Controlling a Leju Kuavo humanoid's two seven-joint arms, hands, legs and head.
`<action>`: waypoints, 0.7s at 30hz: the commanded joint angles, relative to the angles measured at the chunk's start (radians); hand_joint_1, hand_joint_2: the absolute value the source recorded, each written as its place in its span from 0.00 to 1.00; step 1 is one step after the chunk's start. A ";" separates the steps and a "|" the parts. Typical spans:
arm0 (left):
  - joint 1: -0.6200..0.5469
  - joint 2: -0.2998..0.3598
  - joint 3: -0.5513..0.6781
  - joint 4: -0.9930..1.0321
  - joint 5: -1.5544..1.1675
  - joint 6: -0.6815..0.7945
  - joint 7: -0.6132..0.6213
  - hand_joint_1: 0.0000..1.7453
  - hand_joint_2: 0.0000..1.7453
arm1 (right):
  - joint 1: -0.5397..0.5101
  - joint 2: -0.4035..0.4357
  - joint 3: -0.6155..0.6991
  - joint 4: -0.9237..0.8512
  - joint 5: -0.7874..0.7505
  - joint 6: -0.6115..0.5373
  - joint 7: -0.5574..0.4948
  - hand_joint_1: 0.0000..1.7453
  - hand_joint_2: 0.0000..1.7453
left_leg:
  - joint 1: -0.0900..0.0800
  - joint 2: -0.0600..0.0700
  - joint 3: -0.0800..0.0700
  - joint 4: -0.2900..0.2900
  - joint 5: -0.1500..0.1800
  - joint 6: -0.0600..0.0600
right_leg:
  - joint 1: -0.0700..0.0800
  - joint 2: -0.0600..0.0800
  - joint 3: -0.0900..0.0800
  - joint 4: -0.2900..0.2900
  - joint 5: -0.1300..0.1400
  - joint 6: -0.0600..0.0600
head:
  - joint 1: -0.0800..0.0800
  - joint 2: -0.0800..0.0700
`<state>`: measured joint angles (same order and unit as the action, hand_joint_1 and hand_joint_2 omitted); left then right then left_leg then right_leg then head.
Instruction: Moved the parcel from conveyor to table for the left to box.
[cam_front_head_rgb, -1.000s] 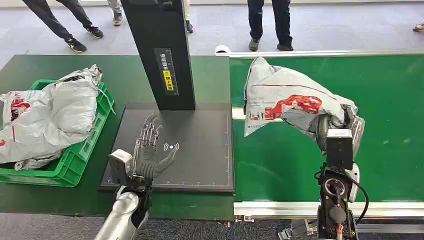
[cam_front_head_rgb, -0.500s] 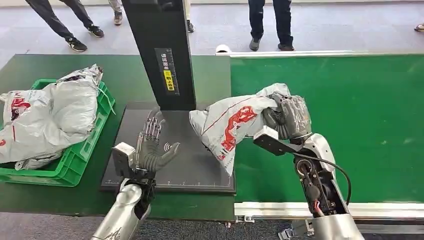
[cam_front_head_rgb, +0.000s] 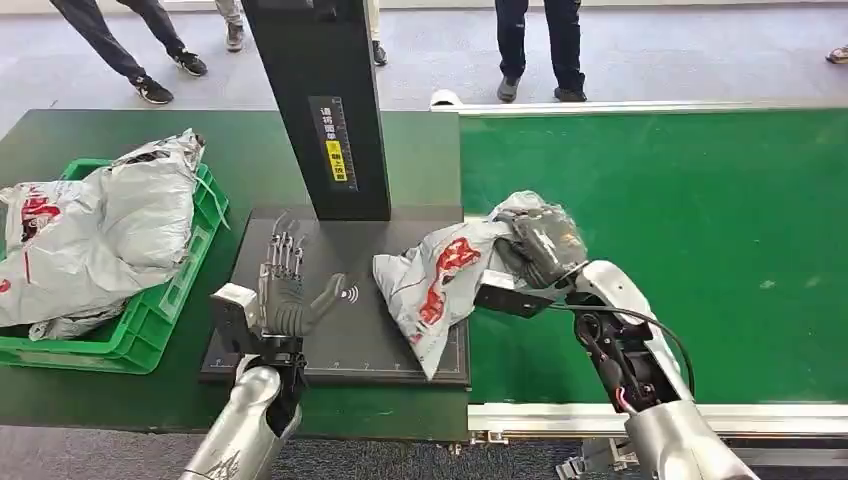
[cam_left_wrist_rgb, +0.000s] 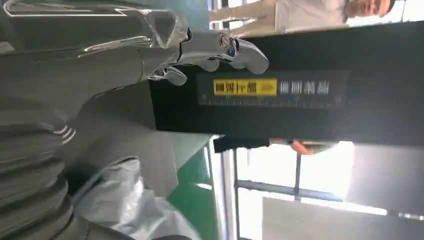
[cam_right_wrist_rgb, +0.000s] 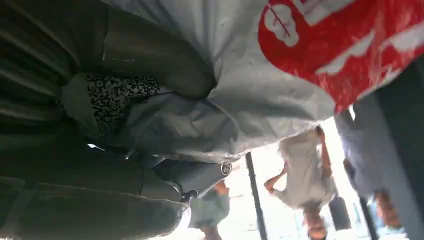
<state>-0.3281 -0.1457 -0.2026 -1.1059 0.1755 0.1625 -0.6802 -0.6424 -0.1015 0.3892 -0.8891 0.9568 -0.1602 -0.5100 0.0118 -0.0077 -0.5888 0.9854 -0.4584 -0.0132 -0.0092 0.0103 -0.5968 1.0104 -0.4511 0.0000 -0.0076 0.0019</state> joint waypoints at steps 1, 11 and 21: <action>0.022 0.021 0.046 -0.038 0.049 0.097 -0.018 0.00 1.00 | -0.210 0.026 0.348 0.314 0.017 0.059 0.005 1.00 1.00 | 0.000 0.003 0.002 0.000 -0.001 0.000 | 0.000 0.003 0.001 0.000 0.000 0.000 | 0.000 0.000; 0.069 0.025 0.047 -0.105 0.056 0.103 -0.012 0.00 1.00 | -0.255 0.133 0.457 0.441 -0.017 0.126 0.021 1.00 1.00 | 0.000 0.003 0.002 -0.001 -0.001 0.000 | 0.000 0.003 0.001 0.000 0.000 0.000 | 0.000 0.000; 0.050 0.020 0.035 -0.080 0.055 0.093 -0.009 0.00 1.00 | -0.256 0.167 0.452 0.473 -0.063 0.051 0.016 1.00 1.00 | 0.000 0.002 0.003 -0.001 0.000 0.000 | 0.000 0.000 0.002 0.000 0.000 0.000 | 0.000 0.000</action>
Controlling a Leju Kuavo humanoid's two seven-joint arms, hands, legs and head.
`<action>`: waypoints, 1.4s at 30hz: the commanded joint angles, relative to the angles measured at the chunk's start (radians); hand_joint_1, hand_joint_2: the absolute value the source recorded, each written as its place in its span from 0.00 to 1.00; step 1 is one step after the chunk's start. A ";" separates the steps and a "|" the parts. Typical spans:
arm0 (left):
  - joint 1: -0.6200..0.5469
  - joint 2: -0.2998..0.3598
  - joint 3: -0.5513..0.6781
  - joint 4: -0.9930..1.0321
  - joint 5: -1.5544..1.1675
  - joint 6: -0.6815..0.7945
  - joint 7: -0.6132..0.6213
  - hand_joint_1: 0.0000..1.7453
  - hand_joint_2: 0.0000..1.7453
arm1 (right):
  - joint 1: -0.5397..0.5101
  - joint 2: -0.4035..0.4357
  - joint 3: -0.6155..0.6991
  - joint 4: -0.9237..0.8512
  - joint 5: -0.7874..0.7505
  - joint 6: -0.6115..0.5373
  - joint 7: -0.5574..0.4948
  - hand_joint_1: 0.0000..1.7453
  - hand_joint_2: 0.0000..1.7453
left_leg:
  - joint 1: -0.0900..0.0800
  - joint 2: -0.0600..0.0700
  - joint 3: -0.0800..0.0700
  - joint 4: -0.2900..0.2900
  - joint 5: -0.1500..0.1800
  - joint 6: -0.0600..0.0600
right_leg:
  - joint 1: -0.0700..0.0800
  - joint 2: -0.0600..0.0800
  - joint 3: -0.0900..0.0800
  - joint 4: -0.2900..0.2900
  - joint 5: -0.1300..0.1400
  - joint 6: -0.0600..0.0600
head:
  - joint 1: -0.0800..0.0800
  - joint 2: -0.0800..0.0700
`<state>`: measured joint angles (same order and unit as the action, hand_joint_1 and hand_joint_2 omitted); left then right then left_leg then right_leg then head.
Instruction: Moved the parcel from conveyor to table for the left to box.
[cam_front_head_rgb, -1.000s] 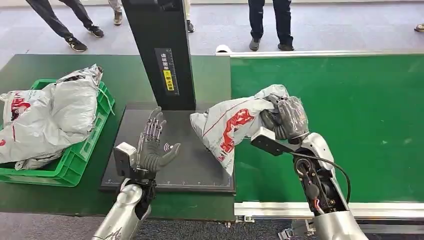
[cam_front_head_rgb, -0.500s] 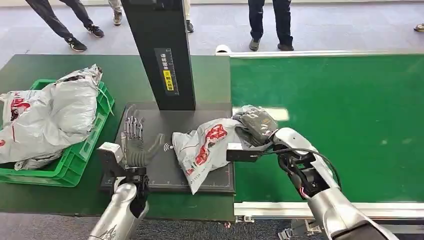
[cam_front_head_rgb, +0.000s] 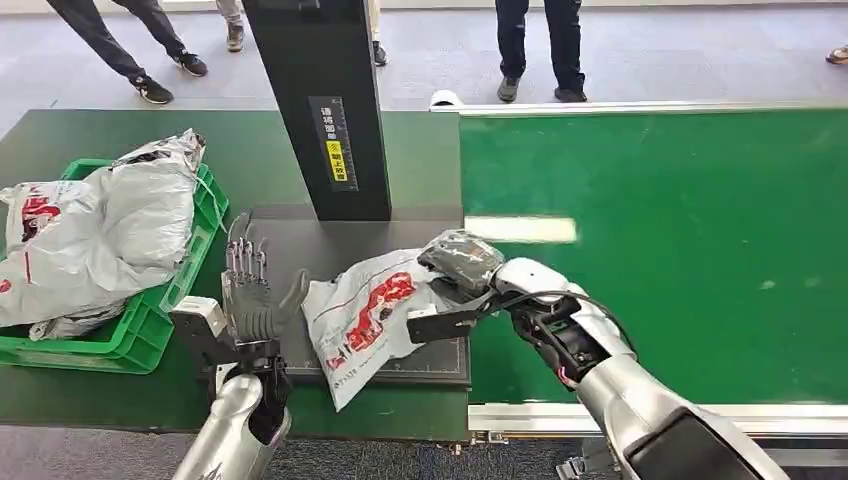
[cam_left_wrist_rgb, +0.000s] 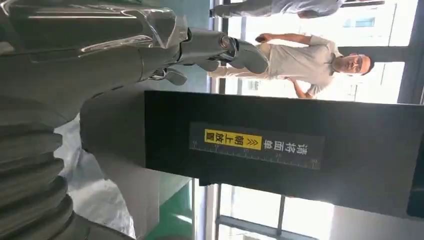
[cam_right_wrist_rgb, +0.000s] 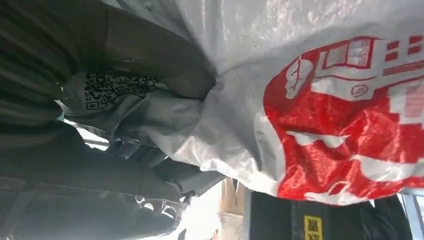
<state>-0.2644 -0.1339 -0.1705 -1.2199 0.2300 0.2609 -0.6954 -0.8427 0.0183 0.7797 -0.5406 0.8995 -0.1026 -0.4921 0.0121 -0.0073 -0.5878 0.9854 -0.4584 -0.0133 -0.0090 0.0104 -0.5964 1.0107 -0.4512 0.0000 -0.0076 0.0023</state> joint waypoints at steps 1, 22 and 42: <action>-0.021 0.006 -0.003 0.047 0.001 -0.010 0.006 0.00 1.00 | -0.061 0.054 0.064 0.135 -0.010 -0.032 0.006 1.00 1.00 | 0.000 0.001 0.001 -0.001 0.000 0.000 | 0.000 0.000 0.001 0.000 0.000 0.000 | 0.000 0.000; -0.132 -0.034 -0.079 0.189 0.009 -0.053 0.001 0.00 1.00 | -0.071 0.114 0.059 0.291 0.024 -0.080 0.205 1.00 1.00 | 0.000 -0.002 0.002 -0.001 0.000 0.001 | 0.000 -0.003 0.003 -0.001 0.000 0.000 | 0.000 0.000; -0.154 -0.046 -0.092 0.234 0.013 -0.070 -0.003 0.00 1.00 | -0.043 0.129 0.060 0.281 0.053 -0.165 0.076 1.00 1.00 | 0.000 0.000 0.004 -0.001 0.000 0.001 | 0.000 -0.002 0.004 -0.002 0.000 0.000 | 0.000 0.000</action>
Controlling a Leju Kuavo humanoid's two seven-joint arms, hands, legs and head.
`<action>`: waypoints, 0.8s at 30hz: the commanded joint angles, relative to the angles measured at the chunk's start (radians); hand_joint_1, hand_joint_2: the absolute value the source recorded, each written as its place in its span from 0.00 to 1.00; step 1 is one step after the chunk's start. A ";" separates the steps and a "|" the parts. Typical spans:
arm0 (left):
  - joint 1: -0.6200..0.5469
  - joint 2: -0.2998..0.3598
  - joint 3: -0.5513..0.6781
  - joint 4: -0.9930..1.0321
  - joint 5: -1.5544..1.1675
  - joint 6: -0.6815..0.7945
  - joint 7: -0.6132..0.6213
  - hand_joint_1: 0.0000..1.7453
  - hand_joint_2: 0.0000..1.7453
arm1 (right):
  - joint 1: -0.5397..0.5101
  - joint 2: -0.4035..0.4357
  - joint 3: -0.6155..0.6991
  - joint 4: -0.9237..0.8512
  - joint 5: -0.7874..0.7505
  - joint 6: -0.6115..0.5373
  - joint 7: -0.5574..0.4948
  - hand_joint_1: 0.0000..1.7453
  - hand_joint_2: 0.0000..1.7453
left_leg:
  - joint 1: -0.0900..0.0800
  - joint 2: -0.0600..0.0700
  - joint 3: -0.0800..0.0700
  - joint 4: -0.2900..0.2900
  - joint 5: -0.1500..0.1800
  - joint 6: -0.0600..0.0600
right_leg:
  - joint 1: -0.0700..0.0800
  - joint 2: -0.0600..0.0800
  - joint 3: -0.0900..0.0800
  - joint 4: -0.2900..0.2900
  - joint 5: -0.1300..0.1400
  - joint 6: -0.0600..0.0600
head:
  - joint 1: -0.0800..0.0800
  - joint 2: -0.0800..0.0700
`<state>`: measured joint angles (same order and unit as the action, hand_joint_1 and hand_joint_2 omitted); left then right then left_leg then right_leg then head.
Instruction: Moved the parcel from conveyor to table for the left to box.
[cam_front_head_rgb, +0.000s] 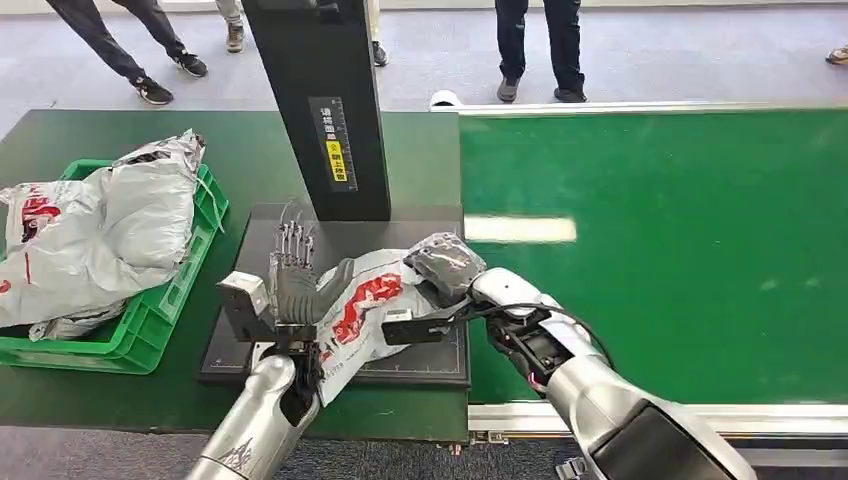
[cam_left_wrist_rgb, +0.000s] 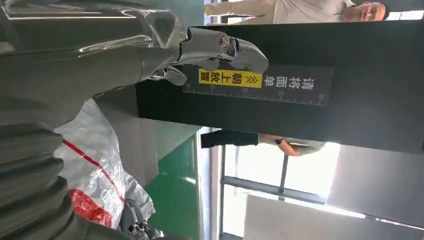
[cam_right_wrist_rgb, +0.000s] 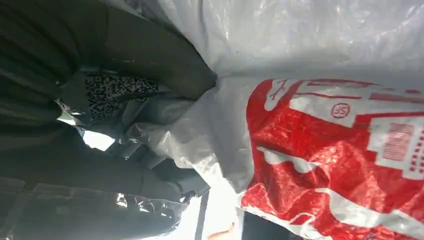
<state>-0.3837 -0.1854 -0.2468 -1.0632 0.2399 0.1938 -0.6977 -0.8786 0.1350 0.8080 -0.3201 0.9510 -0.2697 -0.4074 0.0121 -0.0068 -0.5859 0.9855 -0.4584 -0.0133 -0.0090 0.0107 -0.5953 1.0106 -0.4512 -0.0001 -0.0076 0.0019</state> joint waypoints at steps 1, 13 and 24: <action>-0.035 0.006 -0.015 0.077 0.003 -0.002 0.000 0.00 1.00 | -0.007 0.012 0.032 0.061 0.002 0.002 -0.009 1.00 1.00 | 0.000 -0.001 0.001 -0.001 0.000 0.000 | 0.000 -0.002 0.002 -0.001 0.000 0.000 | 0.000 0.000; -0.035 0.003 -0.006 0.075 0.001 0.002 0.000 0.00 1.00 | -0.016 0.015 -0.024 0.054 -0.015 -0.034 0.025 0.00 1.00 | 0.000 -0.001 0.001 -0.001 0.000 0.001 | 0.000 -0.002 0.002 -0.001 0.000 0.000 | 0.000 0.000; -0.020 0.000 0.005 0.056 -0.006 0.006 0.001 0.00 1.00 | -0.009 0.010 -0.119 0.041 -0.055 -0.132 0.003 0.00 1.00 | 0.000 -0.001 0.002 -0.001 0.000 0.001 | 0.000 -0.002 0.003 -0.002 0.000 0.000 | 0.000 0.000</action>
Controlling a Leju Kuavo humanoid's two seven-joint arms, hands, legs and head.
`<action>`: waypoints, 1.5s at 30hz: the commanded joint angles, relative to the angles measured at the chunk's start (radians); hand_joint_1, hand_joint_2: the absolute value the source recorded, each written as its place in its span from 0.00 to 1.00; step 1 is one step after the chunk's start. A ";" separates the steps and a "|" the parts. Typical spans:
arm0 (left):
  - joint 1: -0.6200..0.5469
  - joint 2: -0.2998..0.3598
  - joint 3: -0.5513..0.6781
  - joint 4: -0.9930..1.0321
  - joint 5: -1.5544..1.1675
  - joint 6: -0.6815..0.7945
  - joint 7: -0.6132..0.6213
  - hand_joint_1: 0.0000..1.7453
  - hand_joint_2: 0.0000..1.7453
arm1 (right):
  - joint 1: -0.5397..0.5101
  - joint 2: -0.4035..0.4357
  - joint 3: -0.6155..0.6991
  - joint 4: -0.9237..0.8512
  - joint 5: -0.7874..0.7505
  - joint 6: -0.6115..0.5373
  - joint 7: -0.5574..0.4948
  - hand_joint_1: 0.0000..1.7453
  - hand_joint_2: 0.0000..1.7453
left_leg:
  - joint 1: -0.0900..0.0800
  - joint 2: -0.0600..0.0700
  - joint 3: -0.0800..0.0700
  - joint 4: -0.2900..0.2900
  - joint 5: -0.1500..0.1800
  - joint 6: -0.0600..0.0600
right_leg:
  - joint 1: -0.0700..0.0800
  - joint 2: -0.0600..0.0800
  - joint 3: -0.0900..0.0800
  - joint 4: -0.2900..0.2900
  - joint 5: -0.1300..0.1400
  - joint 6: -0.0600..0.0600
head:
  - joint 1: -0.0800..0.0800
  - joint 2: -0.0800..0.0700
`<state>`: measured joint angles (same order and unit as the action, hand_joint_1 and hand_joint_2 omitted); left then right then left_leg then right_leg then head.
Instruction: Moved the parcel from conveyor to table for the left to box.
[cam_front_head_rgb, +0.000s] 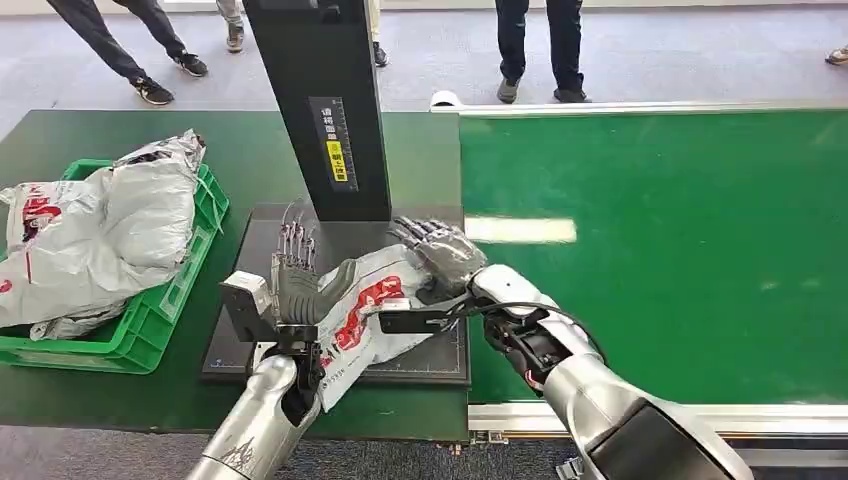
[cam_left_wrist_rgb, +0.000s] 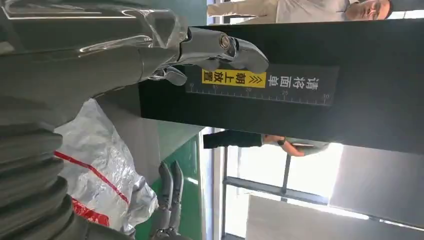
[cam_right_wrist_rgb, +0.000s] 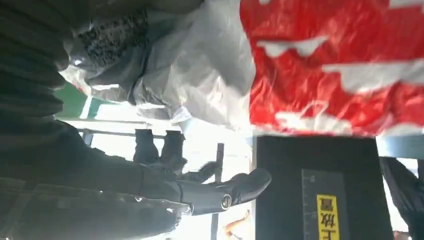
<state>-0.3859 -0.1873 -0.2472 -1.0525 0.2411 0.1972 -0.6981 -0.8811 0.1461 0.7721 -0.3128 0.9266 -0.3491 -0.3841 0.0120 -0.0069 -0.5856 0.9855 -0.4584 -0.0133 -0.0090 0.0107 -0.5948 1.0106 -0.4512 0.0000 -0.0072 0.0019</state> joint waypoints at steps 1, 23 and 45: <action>-0.017 0.001 0.006 0.043 -0.008 0.002 0.002 0.00 1.00 | -0.004 -0.001 -0.090 0.031 -0.033 -0.067 -0.027 0.00 1.00 | 0.000 -0.001 0.001 -0.001 0.000 0.001 | 0.000 -0.002 0.002 -0.001 0.000 0.000 | 0.000 0.000; 0.009 0.004 0.039 0.020 -0.023 0.010 0.000 0.00 1.00 | -0.018 0.030 -0.256 -0.137 -0.207 -0.079 -0.235 0.00 1.00 | -0.001 0.001 0.000 -0.001 0.000 0.001 | 0.000 0.000 0.000 -0.001 0.000 0.000 | 0.000 0.000; 0.034 0.008 0.051 -0.014 -0.029 0.024 0.006 0.00 1.00 | 0.007 0.008 -0.369 -0.285 -0.354 -0.060 -0.254 0.00 1.00 | 0.000 0.000 -0.001 0.000 0.000 0.000 | 0.000 -0.001 0.000 0.000 0.000 0.000 | 0.000 0.000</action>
<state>-0.3608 -0.1881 -0.2178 -1.0727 0.2182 0.2121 -0.6981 -0.8643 0.1755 0.4929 -0.5081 0.6814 -0.4322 -0.6210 0.0120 -0.0072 -0.5868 0.9855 -0.4584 -0.0133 -0.0090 0.0106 -0.5956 1.0106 -0.4512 0.0000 -0.0072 0.0023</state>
